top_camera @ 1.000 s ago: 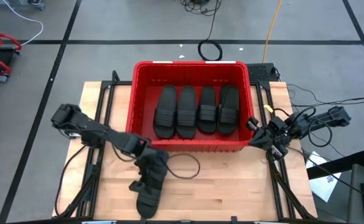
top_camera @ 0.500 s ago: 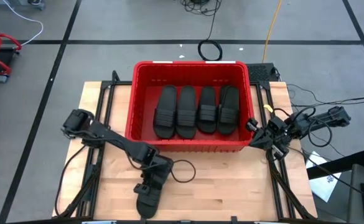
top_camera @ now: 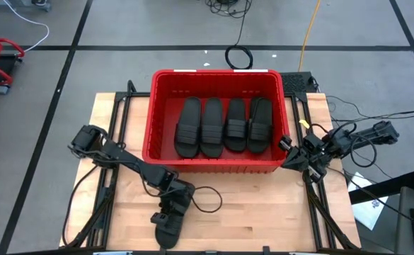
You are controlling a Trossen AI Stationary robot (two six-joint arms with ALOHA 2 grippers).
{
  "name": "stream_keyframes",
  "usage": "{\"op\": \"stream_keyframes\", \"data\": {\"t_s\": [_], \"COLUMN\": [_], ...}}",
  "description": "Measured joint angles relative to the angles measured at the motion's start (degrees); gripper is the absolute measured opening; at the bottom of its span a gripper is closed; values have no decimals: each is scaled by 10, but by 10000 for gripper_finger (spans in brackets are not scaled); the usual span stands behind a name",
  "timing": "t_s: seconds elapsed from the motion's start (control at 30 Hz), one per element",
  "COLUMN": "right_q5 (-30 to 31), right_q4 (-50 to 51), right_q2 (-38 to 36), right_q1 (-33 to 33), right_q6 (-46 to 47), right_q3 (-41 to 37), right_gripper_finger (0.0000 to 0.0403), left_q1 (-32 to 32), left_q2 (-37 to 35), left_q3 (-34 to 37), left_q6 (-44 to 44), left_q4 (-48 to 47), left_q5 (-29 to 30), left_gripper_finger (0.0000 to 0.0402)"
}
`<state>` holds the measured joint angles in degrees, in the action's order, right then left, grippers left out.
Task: Pick and place slides into bin
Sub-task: Put the black slipper into the bin
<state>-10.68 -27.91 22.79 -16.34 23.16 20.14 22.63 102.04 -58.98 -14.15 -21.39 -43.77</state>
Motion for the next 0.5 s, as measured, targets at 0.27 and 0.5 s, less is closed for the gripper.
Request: {"op": "stream_keyframes", "data": {"t_s": [0.27, 0.5], "right_q5": [-1, -26], "right_q4": [1, 0], "right_q2": [0, 0], "right_q1": [0, 0], "right_q6": [0, 0], "right_q3": [0, 0], "right_gripper_finger": [0, 0], "left_q1": [1, 9], "left_q2": [0, -22], "left_q3": [0, -21], "left_q6": [31, 19], "left_q4": [17, 17], "left_q5": [-25, -65], "left_gripper_finger": [90, 12]}}
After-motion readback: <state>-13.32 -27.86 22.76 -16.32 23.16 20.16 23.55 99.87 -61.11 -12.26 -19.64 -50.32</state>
